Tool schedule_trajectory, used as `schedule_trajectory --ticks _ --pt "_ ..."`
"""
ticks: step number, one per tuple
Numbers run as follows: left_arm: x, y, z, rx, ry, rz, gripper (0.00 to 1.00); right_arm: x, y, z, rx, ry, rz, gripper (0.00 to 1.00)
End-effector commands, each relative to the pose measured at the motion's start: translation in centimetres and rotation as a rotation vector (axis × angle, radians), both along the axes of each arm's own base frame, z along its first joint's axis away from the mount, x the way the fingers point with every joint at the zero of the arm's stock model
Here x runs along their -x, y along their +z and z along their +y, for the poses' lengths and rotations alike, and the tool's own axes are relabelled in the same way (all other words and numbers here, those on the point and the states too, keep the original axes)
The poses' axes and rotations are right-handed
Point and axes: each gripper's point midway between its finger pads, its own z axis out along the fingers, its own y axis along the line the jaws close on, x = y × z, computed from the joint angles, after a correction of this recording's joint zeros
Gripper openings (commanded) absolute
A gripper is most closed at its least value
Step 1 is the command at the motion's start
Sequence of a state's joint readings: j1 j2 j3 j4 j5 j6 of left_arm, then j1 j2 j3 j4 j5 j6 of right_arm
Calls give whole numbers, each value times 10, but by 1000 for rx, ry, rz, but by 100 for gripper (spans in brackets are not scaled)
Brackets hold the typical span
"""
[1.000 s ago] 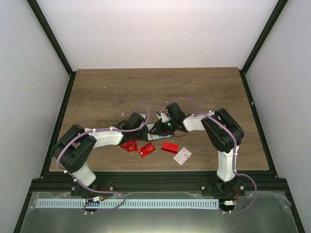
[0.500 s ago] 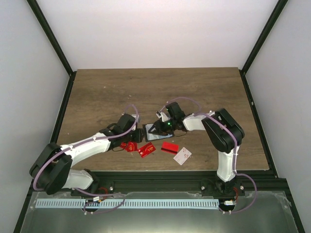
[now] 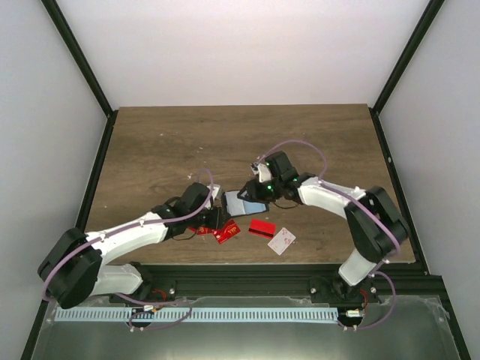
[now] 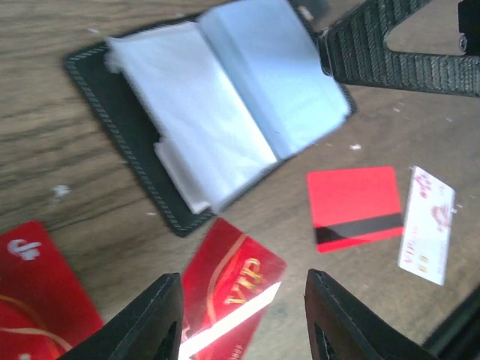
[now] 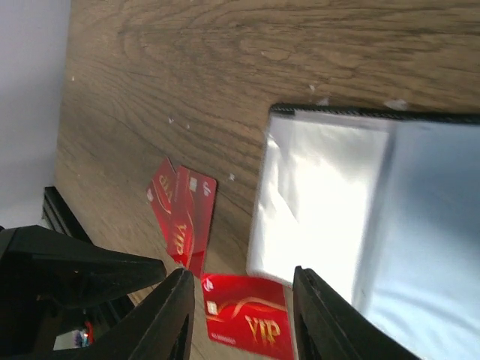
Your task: Put the credit cards into the card holder
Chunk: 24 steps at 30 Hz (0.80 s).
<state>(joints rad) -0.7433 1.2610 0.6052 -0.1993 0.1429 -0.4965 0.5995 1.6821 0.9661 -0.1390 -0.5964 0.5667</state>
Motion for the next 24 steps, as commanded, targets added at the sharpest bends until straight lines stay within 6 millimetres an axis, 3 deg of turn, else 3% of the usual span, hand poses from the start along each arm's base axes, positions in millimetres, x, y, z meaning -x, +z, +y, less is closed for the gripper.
schedule_trajectory --ticks 1,5,9,10,15,24 --pt "11 13 -29 74 -98 -21 47 16 -4 -39 149 -117 -2 41" --pt "21 20 -58 116 -187 -42 47 35 -15 -83 283 -265 44 49" --pt "37 18 -93 156 -295 -32 47 61 -25 -121 374 -389 107 80" --pt "40 19 -102 165 -323 -32 48 67 -25 -127 379 -411 119 82" --pt "49 18 -142 180 -429 -35 47 100 -33 -162 422 -543 205 87" --pt "41 -5 -176 176 -486 9 48 158 -49 -182 358 -599 372 92"
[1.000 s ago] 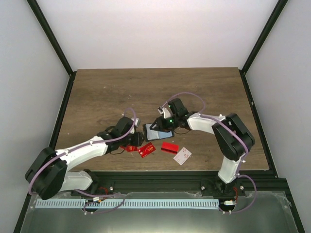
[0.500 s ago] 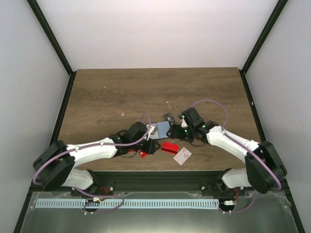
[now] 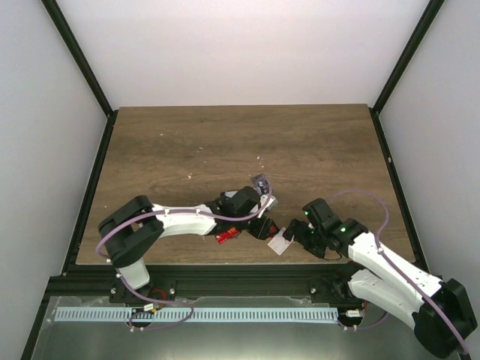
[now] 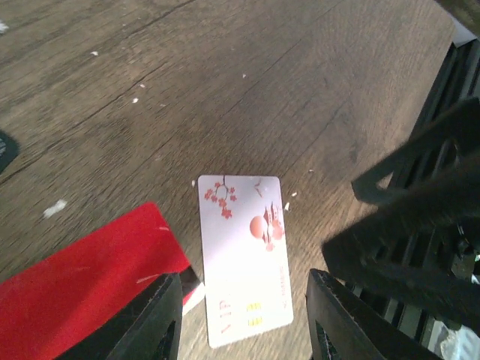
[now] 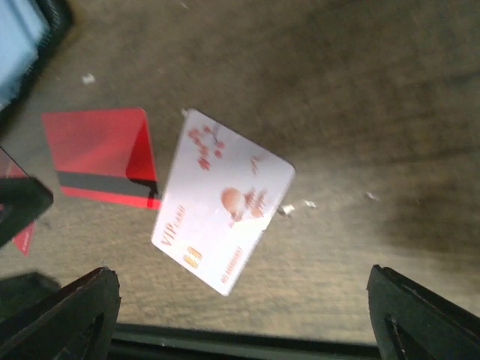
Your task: Put the credit cards into the card holder
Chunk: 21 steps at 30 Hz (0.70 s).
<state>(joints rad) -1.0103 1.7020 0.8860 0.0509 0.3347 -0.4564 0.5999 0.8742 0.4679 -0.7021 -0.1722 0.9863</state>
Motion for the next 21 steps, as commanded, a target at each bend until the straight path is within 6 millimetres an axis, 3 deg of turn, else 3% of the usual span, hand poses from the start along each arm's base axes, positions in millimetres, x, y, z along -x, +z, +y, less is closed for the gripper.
schedule_trajectory --ticks 1,8,16,21 --pt "-2 -4 -22 29 -66 -9 48 29 -10 -11 -6 -59 117 92" --pt "-8 -24 -42 20 -90 26 48 49 -19 -15 -39 -63 160 95" --pt "-8 -45 -43 -22 -92 59 48 60 -26 -9 -99 -76 215 94" --pt "6 -50 -42 -12 -129 86 48 65 -36 0 -177 -83 242 90"
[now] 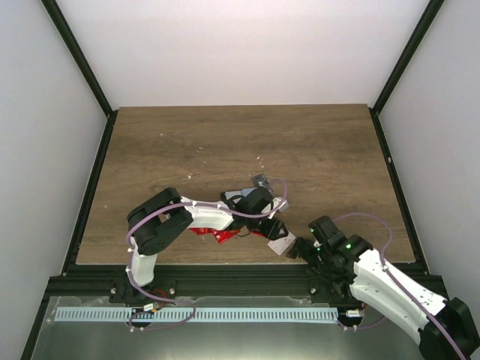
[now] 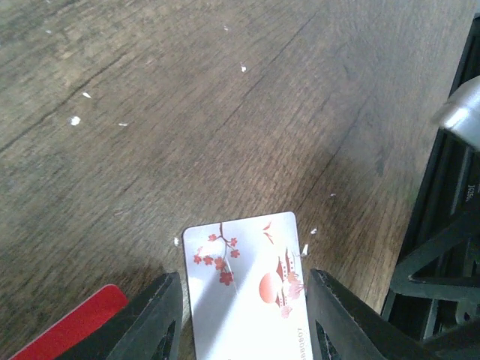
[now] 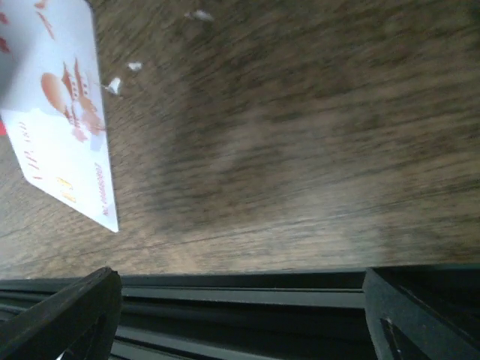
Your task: Put the credit cards into the card holder
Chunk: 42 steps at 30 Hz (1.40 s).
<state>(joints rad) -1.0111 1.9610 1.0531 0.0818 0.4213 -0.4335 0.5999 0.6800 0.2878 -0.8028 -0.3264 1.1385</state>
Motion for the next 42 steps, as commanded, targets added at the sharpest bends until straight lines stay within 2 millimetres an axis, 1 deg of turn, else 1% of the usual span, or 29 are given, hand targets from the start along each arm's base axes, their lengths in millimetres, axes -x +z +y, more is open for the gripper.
schedule_trajectory --ticks 1,5,9,12,14,18,24,26,29,31,34,38,42 --pt "17 -10 -2 6 -59 22 48 3 -2 13 -89 -22 26 89" --pt "29 -13 -2 12 -76 39 48 -1 -4 20 -142 -32 11 88" --pt "37 -12 -3 34 -84 49 48 1 -15 25 -186 -49 24 87" --pt "41 -11 -4 42 -95 52 48 1 -20 25 -199 -71 20 83" --pt "42 -9 -7 55 -97 53 47 -1 -20 23 -196 -89 5 80" --pt "48 -3 -13 94 -113 75 47 -5 -21 19 -199 -125 -22 68" --pt "55 -5 -15 110 -126 108 47 -4 -29 16 -213 -158 -30 54" --pt "58 -4 -16 126 -129 121 47 -4 -30 16 -214 -163 -31 52" --pt "60 -4 -17 133 -138 130 46 -2 -30 16 -209 -156 -22 52" --pt "58 -4 -17 124 -137 118 46 1 -27 15 -193 -135 -10 53" --pt "49 -1 -18 98 -116 71 46 9 -21 8 -137 -102 14 56" --pt "30 -4 -21 41 -56 16 46 10 -18 0 -76 -80 11 62" --pt "26 -15 -24 10 -45 23 46 6 -20 -1 -62 -94 12 69"
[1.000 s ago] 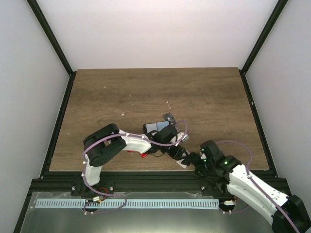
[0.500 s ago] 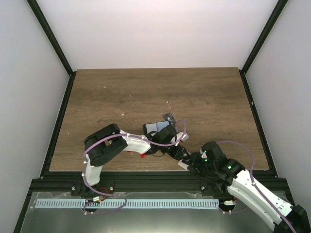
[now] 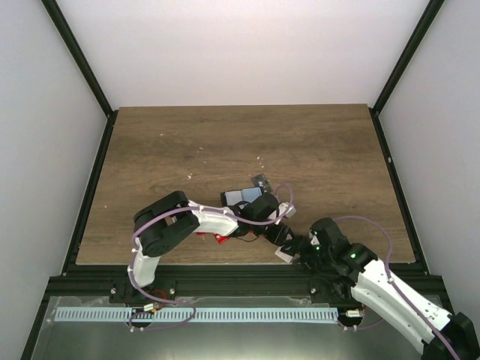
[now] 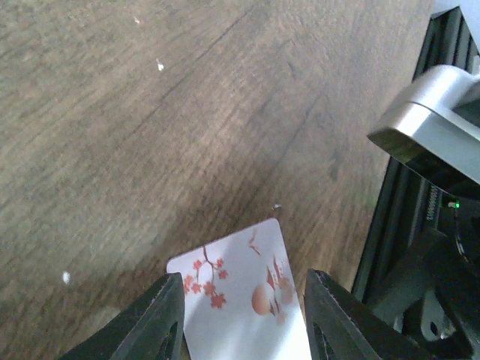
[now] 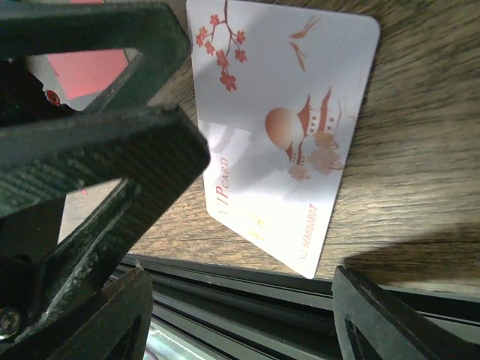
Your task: Put the credit cards into the card holder
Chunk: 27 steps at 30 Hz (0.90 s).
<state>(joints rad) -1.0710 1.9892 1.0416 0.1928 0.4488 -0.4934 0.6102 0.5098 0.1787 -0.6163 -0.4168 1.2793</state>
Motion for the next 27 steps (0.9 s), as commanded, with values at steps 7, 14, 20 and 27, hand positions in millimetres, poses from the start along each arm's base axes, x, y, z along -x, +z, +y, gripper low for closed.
schedule_trajectory --ticks 7,14,20,27 --pt "6 -21 1 -75 -31 11 46 15 -43 -23 163 -37 141 72" --pt "34 -17 -3 -9 -134 119 46 24 -42 -24 198 11 204 71" --pt "46 -12 -3 15 -165 146 46 36 -29 -33 248 55 233 72" --pt "48 -19 -3 10 -167 159 46 23 -34 -26 199 8 177 71"
